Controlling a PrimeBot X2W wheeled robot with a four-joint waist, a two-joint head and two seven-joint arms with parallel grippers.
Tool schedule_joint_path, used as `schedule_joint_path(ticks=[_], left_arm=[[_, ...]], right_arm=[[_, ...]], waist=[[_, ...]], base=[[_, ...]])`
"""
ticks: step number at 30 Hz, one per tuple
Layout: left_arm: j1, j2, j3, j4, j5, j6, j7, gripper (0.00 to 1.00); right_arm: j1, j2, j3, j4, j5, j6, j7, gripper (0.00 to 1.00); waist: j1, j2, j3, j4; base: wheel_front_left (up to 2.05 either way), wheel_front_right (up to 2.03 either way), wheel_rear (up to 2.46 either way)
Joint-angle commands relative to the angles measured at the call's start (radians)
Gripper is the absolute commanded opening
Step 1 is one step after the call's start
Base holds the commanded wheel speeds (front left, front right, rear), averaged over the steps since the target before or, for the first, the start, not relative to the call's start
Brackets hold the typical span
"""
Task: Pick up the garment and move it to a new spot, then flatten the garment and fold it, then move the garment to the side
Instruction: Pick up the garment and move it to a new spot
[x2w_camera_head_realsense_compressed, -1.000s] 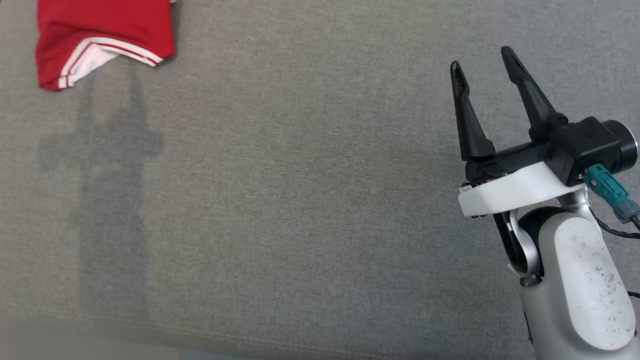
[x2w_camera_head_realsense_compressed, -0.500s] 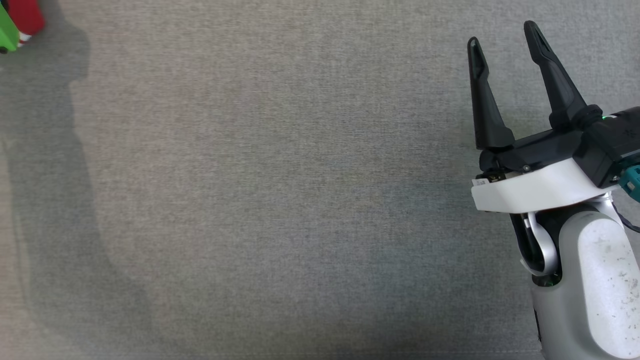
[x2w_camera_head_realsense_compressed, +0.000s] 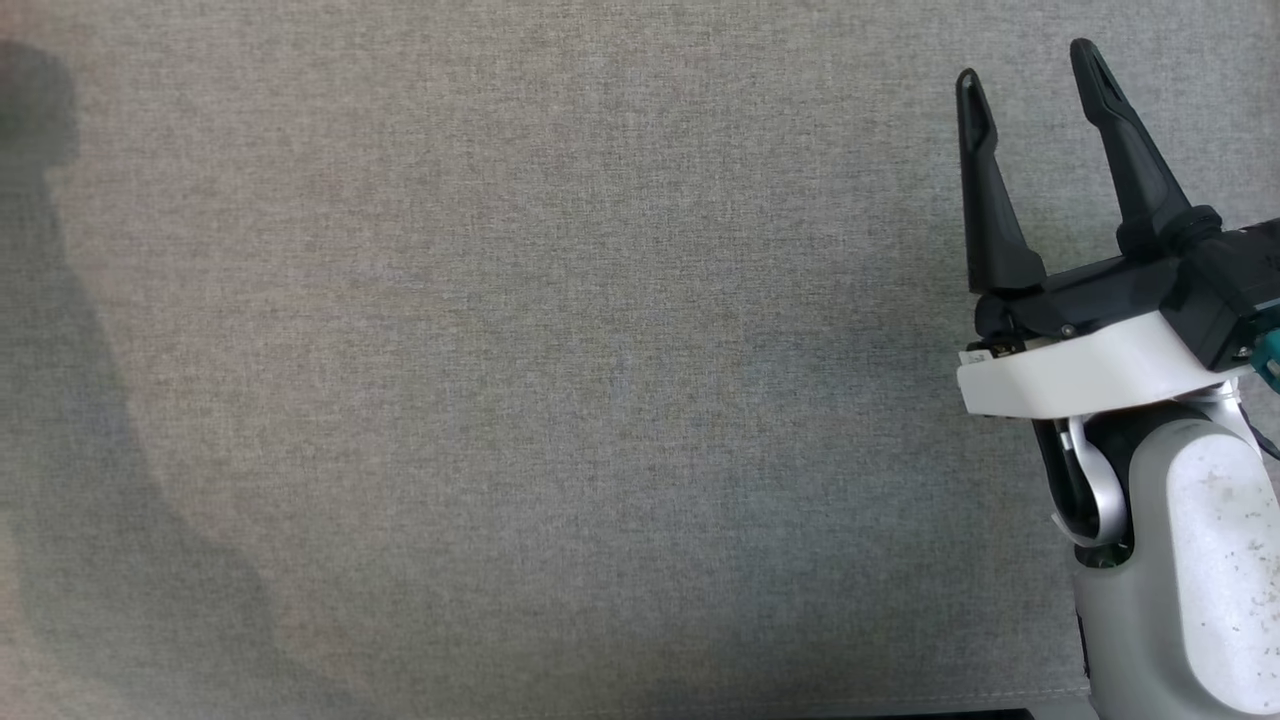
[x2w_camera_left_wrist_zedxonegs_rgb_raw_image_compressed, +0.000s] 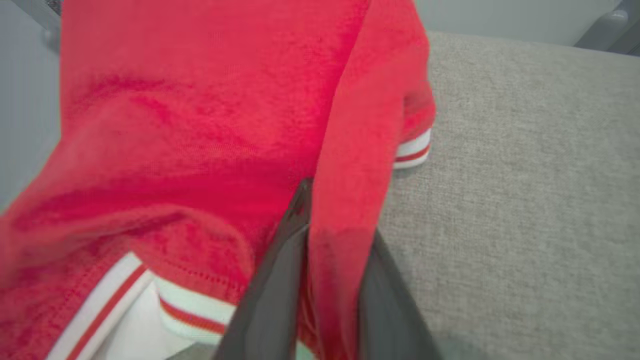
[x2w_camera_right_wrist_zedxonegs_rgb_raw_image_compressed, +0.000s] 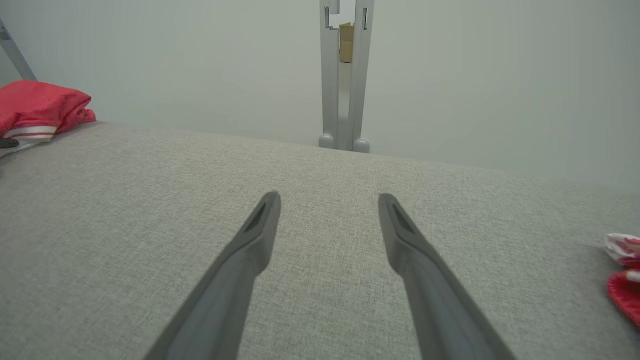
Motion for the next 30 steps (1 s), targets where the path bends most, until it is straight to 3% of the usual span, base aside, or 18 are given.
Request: schedule_joint_path(ticks=[1, 9, 17, 23, 30], left_arm=[[-0.021, 0.013, 0.003, 0.007, 0.008, 0.001, -0.014, 0.00], [-0.061, 0.046, -0.015, 0.012, 0.031, -0.016, -0.059, 0.00], [-0.105, 0.047, -0.070, -0.034, 0.067, -0.054, -0.044, 0.00], [-0.139, -0.010, -0.125, -0.101, 0.084, -0.070, -0.006, 0.00], [-0.131, -0.149, -0.176, -0.214, 0.007, -0.099, 0.068, 0.00]], right_arm=[[-0.002, -0.001, -0.005, 0.005, -0.003, -0.001, -0.006, 1.00], [0.013, -0.001, -0.005, 0.061, 0.030, -0.001, -0.044, 1.00], [0.056, -0.001, -0.038, 0.183, 0.075, -0.001, -0.105, 1.00], [0.132, -0.001, -0.061, 0.289, 0.126, -0.001, -0.155, 1.00], [0.240, -0.001, -0.084, 0.385, 0.174, -0.001, -0.200, 1.00]], waist=[[-0.0002, 0.0000, -0.011, 0.005], [-0.0002, 0.0000, -0.100, 0.014], [-0.0002, 0.0000, -0.278, -0.010], [-0.0002, 0.0000, -0.445, -0.042], [-0.0002, 0.0000, -0.619, -0.078]], base=[[0.00, 0.00, 0.00], [0.00, 0.00, 0.00], [0.00, 0.00, 0.00], [0.00, 0.00, 0.00], [0.00, 0.00, 0.00]])
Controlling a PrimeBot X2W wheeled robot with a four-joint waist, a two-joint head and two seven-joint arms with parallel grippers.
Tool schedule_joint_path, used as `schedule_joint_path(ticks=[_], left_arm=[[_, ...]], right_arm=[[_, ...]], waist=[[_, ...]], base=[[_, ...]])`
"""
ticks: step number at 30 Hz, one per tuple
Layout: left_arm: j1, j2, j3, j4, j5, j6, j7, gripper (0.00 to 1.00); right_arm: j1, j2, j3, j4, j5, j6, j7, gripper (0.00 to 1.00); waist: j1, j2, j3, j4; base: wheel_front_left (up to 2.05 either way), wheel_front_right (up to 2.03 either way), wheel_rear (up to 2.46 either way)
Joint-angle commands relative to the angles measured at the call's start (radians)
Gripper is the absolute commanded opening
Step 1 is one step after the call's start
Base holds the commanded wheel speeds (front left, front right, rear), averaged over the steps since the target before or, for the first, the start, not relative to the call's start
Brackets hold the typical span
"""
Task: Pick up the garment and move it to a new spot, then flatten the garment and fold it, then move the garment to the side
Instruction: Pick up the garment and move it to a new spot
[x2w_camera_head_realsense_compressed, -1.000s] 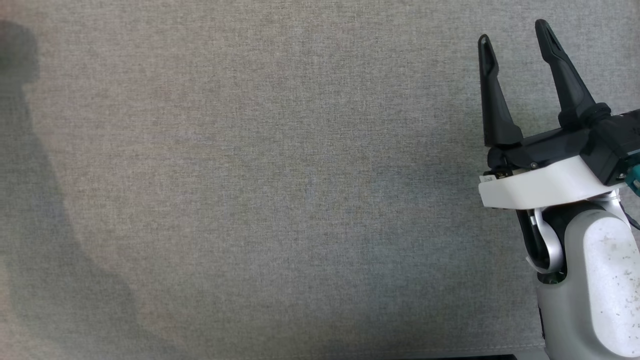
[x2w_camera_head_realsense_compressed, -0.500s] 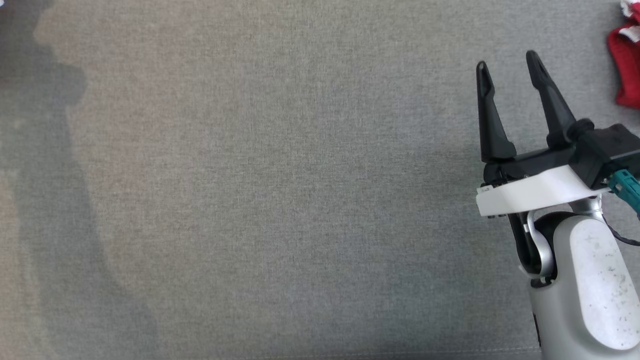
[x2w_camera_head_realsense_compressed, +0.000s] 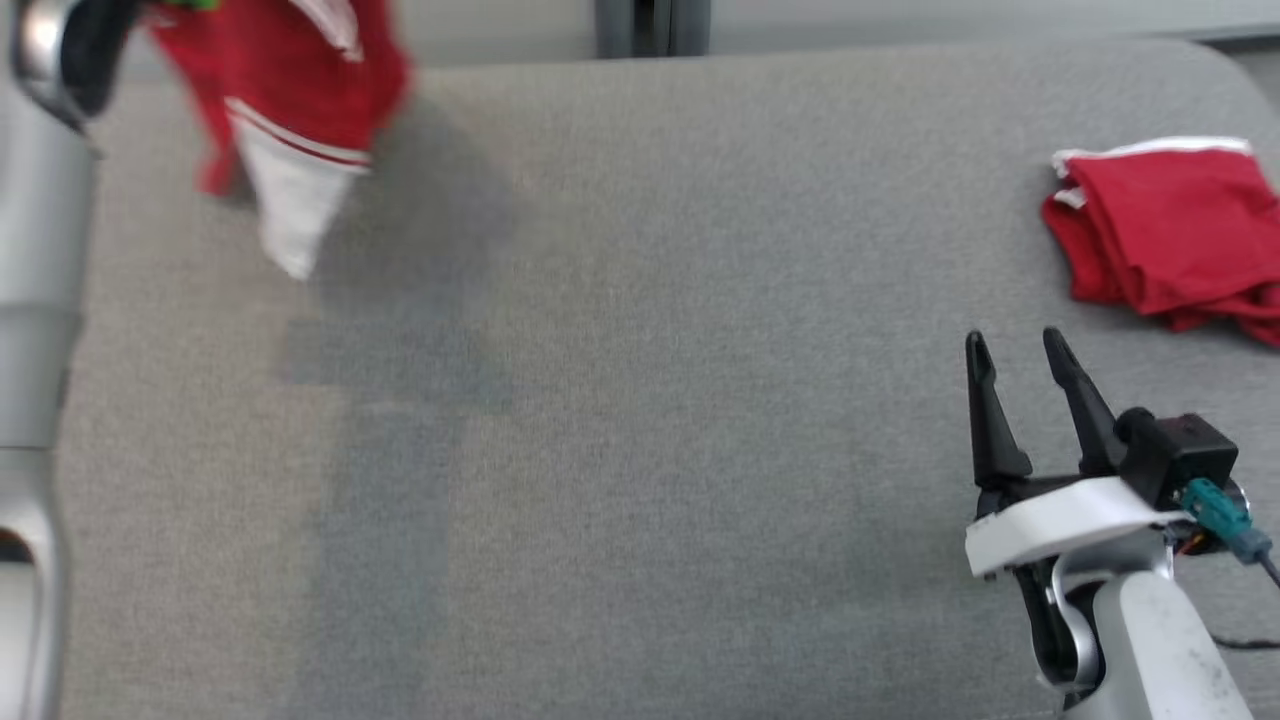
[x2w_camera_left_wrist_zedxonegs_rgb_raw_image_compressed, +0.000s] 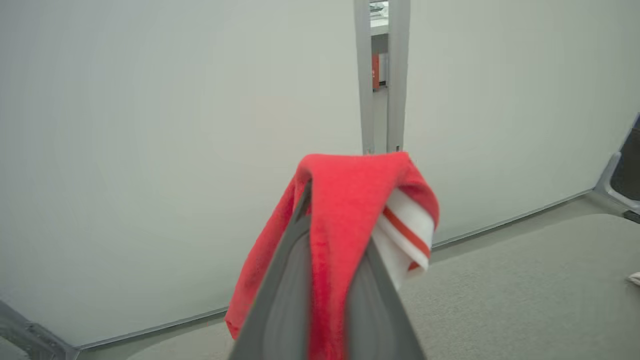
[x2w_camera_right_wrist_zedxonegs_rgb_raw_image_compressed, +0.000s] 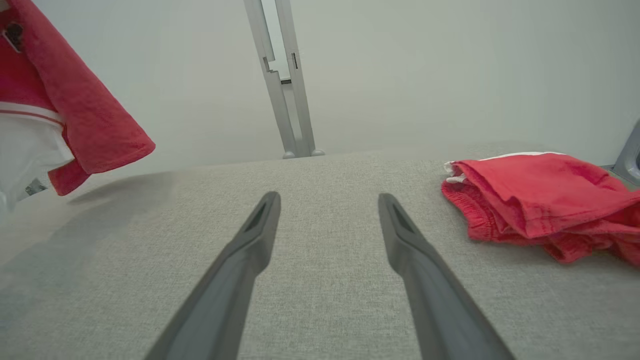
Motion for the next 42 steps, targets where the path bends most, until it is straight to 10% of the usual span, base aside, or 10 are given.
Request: schedule_joint_path(ticks=[1, 13, 23, 33, 35, 37, 42], left_arm=[[0.005, -0.021, 0.005, -0.021, -0.035, -0.004, 0.012, 0.00], [0.220, -0.183, 0.011, -0.192, -0.197, 0.043, 0.077, 0.00], [0.575, -0.113, 0.007, -0.027, -0.167, 0.088, -0.102, 0.00], [0.557, -0.090, 0.029, 0.166, -0.120, 0.089, -0.339, 0.00], [0.542, -0.097, 0.029, 0.198, -0.118, 0.090, -0.364, 0.25], [0.532, -0.103, 0.031, 0.225, -0.119, 0.085, -0.389, 1.00], [0.505, -0.128, 0.009, 0.275, -0.104, 0.061, -0.434, 1.00]], right_arm=[[0.025, -0.002, -0.003, 0.010, 0.008, -0.001, -0.009, 1.00], [0.087, -0.002, -0.026, 0.044, 0.026, -0.001, -0.027, 1.00], [0.025, -0.002, -0.004, 0.075, 0.024, -0.001, -0.048, 1.00], [-0.024, -0.002, 0.010, 0.100, 0.020, -0.001, -0.061, 1.00], [-0.034, -0.002, 0.012, 0.104, 0.017, -0.001, -0.063, 1.00], [-0.041, -0.002, 0.015, 0.104, 0.014, -0.001, -0.063, 1.00], [-0.052, -0.002, 0.012, 0.111, 0.005, -0.001, -0.061, 1.00]], waist=[[0.0000, 0.0000, -0.170, -0.055], [0.0000, 0.0000, -0.161, -0.100], [0.0000, 0.0000, -0.050, -0.130], [0.0000, 0.0000, 0.026, -0.136], [0.0000, 0.0000, 0.035, -0.132], [0.0000, 0.0000, 0.041, -0.126], [0.0000, 0.0000, 0.030, -0.103]], base=[[0.00, 0.00, 0.00], [0.00, 0.00, 0.00], [0.00, 0.00, 0.00], [0.00, 0.00, 0.00], [0.00, 0.00, 0.00], [0.00, 0.00, 0.00], [0.00, 0.00, 0.00]])
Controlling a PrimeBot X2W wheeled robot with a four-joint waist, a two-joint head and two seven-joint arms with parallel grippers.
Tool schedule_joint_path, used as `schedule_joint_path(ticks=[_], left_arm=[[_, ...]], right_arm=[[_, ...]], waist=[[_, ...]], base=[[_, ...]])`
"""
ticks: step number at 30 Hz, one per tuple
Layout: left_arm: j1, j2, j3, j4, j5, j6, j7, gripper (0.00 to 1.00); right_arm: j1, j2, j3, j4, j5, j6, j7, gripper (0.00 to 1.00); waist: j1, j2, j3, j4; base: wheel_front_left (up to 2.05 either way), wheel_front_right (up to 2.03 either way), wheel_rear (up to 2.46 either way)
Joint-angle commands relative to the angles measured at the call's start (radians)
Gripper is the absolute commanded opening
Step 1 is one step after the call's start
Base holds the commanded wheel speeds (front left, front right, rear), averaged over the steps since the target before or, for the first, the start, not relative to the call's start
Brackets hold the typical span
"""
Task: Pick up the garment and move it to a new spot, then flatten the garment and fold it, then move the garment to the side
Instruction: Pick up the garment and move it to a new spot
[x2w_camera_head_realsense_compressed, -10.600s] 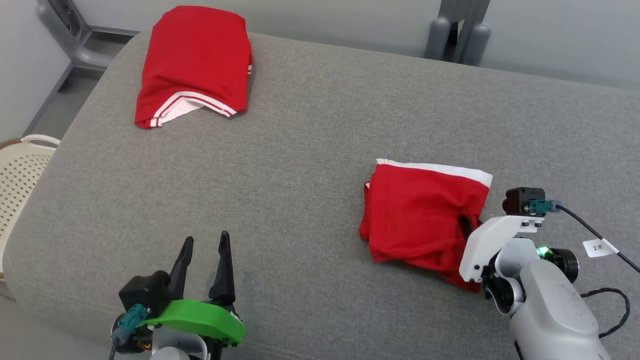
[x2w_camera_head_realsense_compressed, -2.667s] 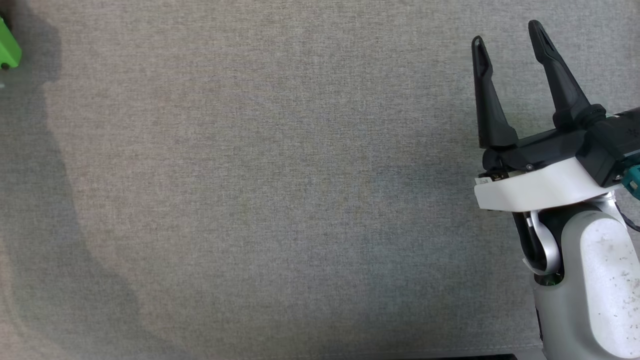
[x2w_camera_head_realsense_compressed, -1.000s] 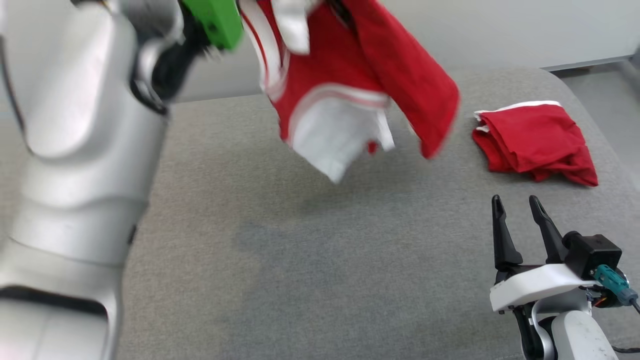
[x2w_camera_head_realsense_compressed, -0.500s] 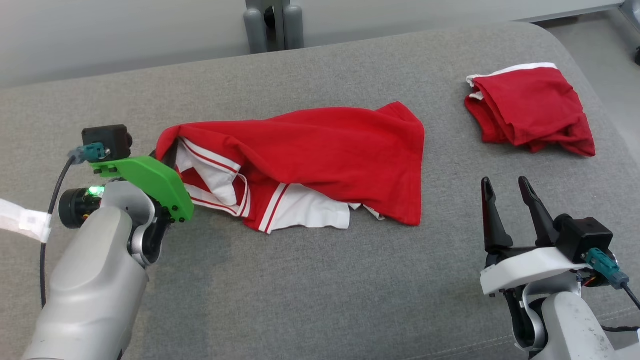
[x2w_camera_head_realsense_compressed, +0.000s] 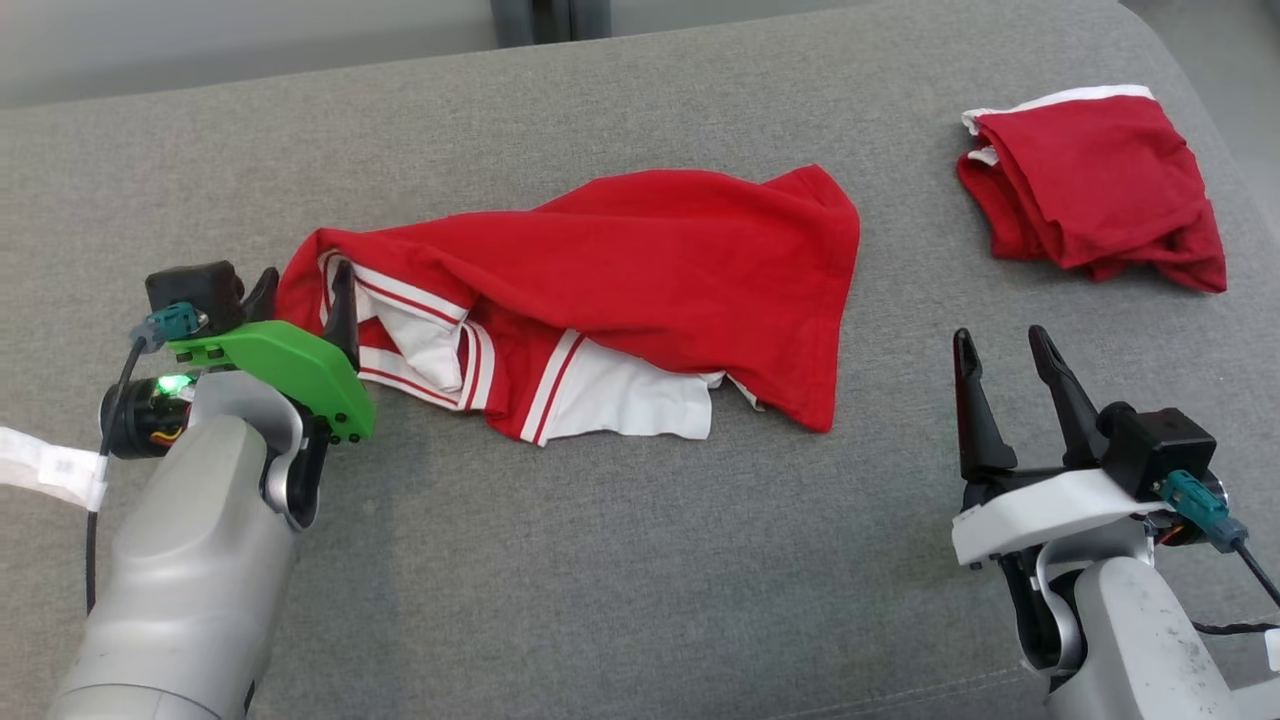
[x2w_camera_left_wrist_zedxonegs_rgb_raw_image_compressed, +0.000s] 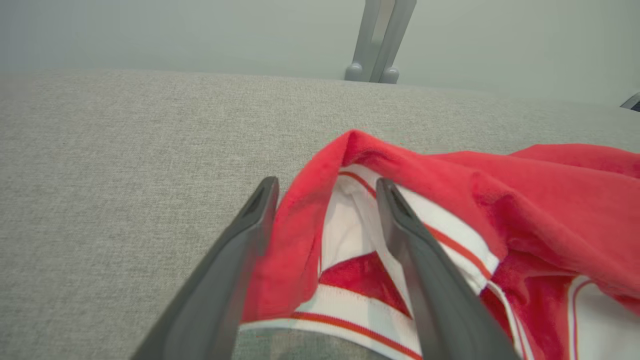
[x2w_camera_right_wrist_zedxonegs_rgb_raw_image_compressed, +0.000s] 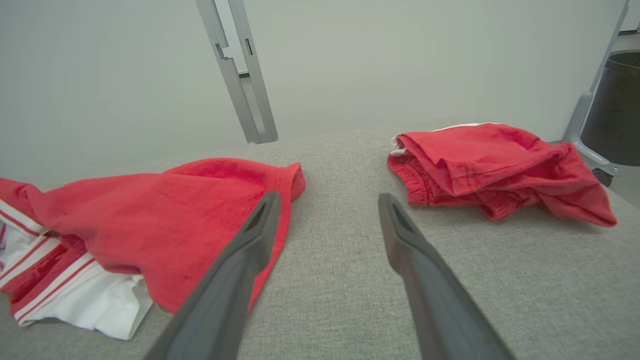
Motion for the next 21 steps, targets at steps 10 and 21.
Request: schedule_joint_path(ticks=[10, 21], left_arm=[[0.007, -0.028, -0.032, 0.002, 0.006, -0.059, -0.067, 1.00], [0.212, -0.016, 0.008, -0.188, 0.008, -0.027, -0.093, 1.00]], right_arm=[[0.040, -0.002, -0.022, 0.015, -0.027, -0.001, 0.006, 1.00], [0.121, -0.002, -0.037, -0.002, -0.045, -0.001, 0.032, 1.00]], waist=[[0.0001, 0.0000, -0.133, 0.083], [0.0001, 0.0000, -0.246, 0.149]], base=[[0.00, 0.00, 0.00], [0.00, 0.00, 0.00]])
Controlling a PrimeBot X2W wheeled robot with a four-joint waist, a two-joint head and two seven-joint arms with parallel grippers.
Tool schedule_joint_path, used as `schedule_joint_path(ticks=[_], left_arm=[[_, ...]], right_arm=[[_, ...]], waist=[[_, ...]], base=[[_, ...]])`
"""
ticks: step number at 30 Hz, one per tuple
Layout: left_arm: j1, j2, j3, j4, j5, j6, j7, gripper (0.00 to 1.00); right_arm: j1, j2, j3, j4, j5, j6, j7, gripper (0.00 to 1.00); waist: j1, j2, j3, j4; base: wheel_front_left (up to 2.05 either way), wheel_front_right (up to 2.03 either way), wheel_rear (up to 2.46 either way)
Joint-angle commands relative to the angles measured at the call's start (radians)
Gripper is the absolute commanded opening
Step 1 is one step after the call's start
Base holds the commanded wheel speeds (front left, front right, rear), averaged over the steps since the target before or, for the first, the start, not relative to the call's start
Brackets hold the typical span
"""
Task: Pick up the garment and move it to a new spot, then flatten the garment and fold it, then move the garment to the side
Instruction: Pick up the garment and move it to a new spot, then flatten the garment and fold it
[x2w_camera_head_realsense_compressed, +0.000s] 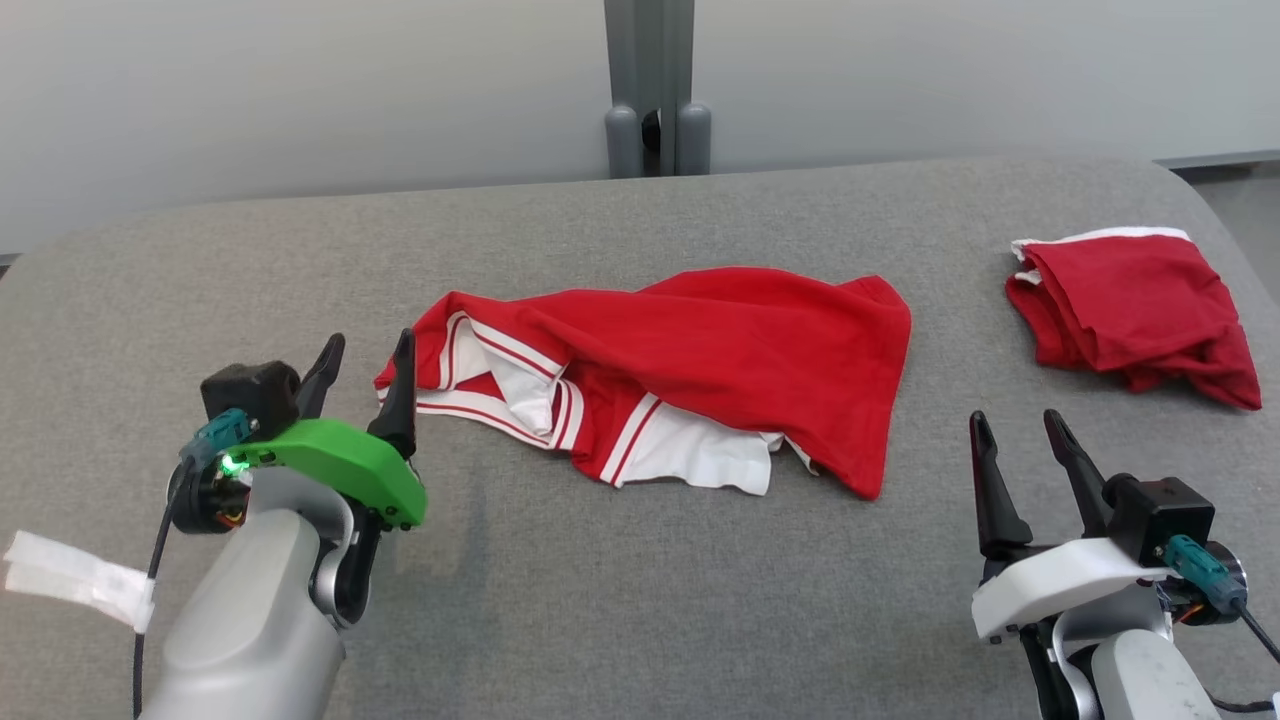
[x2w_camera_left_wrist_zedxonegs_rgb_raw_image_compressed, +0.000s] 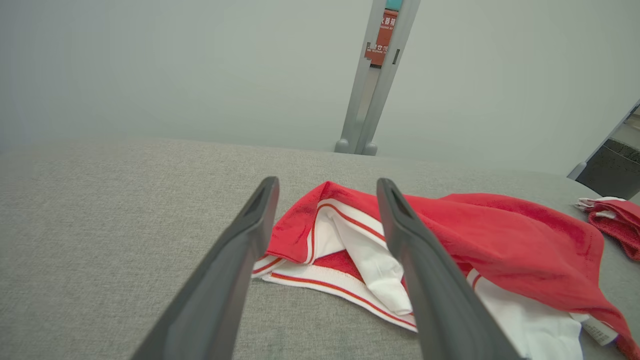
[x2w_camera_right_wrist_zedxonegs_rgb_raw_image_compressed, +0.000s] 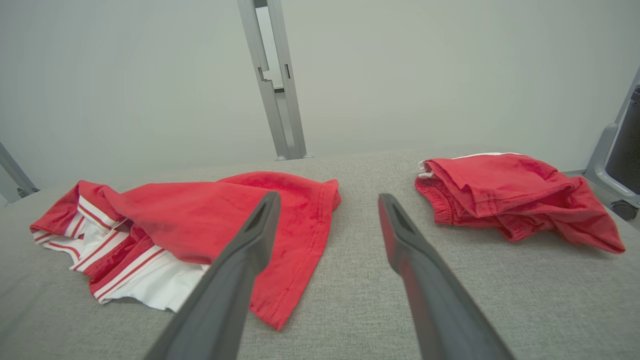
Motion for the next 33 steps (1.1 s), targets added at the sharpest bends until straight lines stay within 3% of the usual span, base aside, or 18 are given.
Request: schedule_joint_path(ticks=[1, 11, 15, 22, 33], left_arm=[[0.051, 0.009, 0.022, -0.050, 0.006, 0.022, -0.004, 1.00], [0.382, -0.021, 0.145, -0.396, 0.080, 0.151, -0.003, 1.00], [0.477, -0.040, 0.175, -0.473, 0.105, 0.178, -0.003, 1.00], [0.566, -0.050, 0.196, -0.547, 0.124, 0.193, -0.003, 1.00], [0.572, -0.040, 0.190, -0.567, 0.126, 0.195, 0.000, 1.00]], right_arm=[[0.022, -0.002, -0.002, -0.008, -0.010, -0.001, 0.004, 1.00], [0.074, -0.003, 0.023, -0.015, 0.017, -0.001, -0.004, 1.00], [0.089, -0.002, 0.039, -0.006, 0.039, -0.001, -0.014, 1.00], [0.101, -0.003, 0.064, 0.012, 0.051, -0.001, -0.025, 1.00], [0.089, -0.003, 0.077, 0.028, 0.042, -0.001, -0.032, 1.00]], waist=[[0.0001, -0.0001, -0.041, 0.041], [0.0001, -0.0001, -0.056, 0.052], [0.0001, -0.0001, -0.062, 0.054], [0.0001, -0.0001, -0.069, 0.059], [0.0001, -0.0001, -0.072, 0.061]], base=[[0.00, 0.00, 0.00], [0.00, 0.00, 0.00], [0.00, 0.00, 0.00], [0.00, 0.00, 0.00], [0.00, 0.00, 0.00]])
